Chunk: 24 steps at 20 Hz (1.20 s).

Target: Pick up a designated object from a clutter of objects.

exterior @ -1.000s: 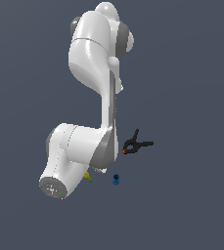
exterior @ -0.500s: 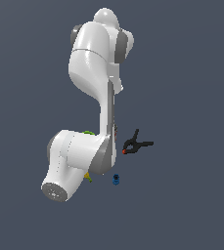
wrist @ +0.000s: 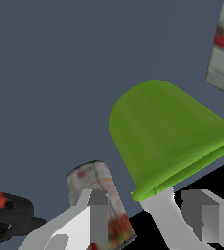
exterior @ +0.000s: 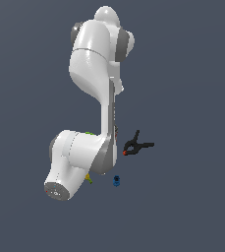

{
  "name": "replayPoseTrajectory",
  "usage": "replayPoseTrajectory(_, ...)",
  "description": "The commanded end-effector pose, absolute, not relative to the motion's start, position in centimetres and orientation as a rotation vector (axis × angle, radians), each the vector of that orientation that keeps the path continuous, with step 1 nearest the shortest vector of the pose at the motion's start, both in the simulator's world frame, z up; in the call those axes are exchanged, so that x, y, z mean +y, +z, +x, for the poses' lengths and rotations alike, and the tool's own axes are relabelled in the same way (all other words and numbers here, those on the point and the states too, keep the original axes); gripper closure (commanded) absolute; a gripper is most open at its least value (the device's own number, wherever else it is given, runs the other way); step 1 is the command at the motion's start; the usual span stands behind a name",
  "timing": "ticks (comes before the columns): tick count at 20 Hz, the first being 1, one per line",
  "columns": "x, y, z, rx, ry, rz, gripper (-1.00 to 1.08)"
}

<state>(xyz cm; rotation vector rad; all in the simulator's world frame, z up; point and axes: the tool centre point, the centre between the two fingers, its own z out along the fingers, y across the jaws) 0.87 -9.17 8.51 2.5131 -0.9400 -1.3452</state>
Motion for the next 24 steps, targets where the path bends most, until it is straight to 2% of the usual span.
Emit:
replayPoseTrajectory(1, -9.1, 8.2, 0.4, -0.940, -1.346, 2.512, -0.20)
replayPoseTrajectory(11, -8.9, 7.4, -0.6, -0.941, -1.347, 2.511, -0.20)
replayPoseTrajectory(12, -8.9, 7.4, -0.6, -0.941, -1.347, 2.511, 1.08)
replayPoseTrajectory(24, -9.0, 7.7, -0.5, -0.940, -1.340, 2.515, 1.08)
